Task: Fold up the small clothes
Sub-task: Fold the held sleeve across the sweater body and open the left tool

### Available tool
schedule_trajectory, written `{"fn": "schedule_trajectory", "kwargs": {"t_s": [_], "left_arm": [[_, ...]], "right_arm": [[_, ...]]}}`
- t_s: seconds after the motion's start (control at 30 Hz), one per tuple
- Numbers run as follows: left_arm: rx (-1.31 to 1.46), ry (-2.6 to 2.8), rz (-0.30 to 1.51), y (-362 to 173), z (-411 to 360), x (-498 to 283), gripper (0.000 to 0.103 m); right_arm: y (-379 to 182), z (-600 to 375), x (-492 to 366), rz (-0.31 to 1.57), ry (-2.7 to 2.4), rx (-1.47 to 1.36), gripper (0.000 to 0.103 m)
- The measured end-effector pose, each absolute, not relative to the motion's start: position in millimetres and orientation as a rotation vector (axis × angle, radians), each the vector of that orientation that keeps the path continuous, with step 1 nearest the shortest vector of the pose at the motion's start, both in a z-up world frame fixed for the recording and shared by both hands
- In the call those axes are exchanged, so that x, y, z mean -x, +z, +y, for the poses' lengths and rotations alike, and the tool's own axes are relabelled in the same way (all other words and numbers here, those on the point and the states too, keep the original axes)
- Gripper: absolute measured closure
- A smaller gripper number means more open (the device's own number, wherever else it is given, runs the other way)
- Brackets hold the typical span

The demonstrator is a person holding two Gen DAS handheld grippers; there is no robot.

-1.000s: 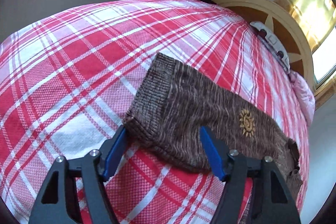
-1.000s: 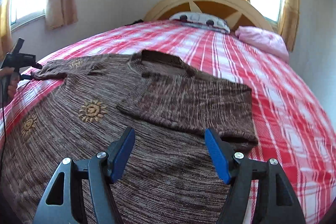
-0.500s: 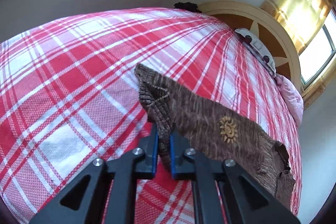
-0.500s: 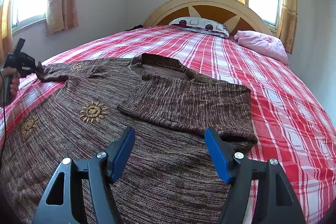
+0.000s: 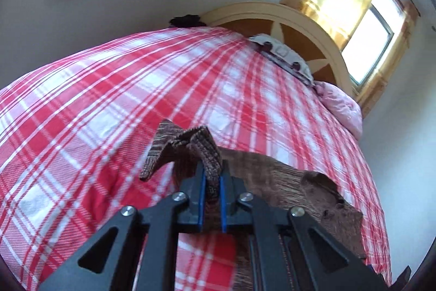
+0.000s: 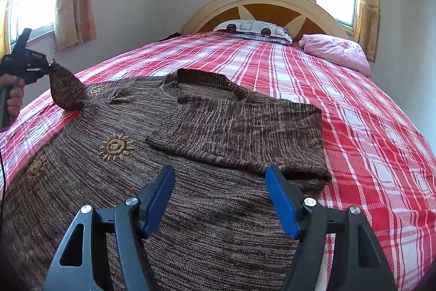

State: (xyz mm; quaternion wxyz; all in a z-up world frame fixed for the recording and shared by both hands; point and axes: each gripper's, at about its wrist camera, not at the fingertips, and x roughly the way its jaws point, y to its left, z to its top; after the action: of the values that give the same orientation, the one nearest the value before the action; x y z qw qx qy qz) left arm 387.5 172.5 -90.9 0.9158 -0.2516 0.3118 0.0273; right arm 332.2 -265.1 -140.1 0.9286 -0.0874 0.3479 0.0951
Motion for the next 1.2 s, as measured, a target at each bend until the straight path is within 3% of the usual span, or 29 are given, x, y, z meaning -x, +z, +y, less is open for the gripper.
{"fn": "schedule_trajectory", "kwargs": {"t_s": [0.6, 0.97, 1.2], "left_arm": [[0.368, -0.248, 0.630, -45, 19, -397, 0.095], [0.278, -0.352, 0.746, -93, -73, -402, 0.094], [0.067, -0.345, 0.832, -130, -103, -387, 0.087]], "right_arm": [[-149, -276, -344, 0.764, 0.178, 0.118, 0.033], [-151, -276, -346, 0.774, 0.168, 0.117, 0.033], [-154, -278, -349, 0.794, 0.170, 0.108, 0.033]]}}
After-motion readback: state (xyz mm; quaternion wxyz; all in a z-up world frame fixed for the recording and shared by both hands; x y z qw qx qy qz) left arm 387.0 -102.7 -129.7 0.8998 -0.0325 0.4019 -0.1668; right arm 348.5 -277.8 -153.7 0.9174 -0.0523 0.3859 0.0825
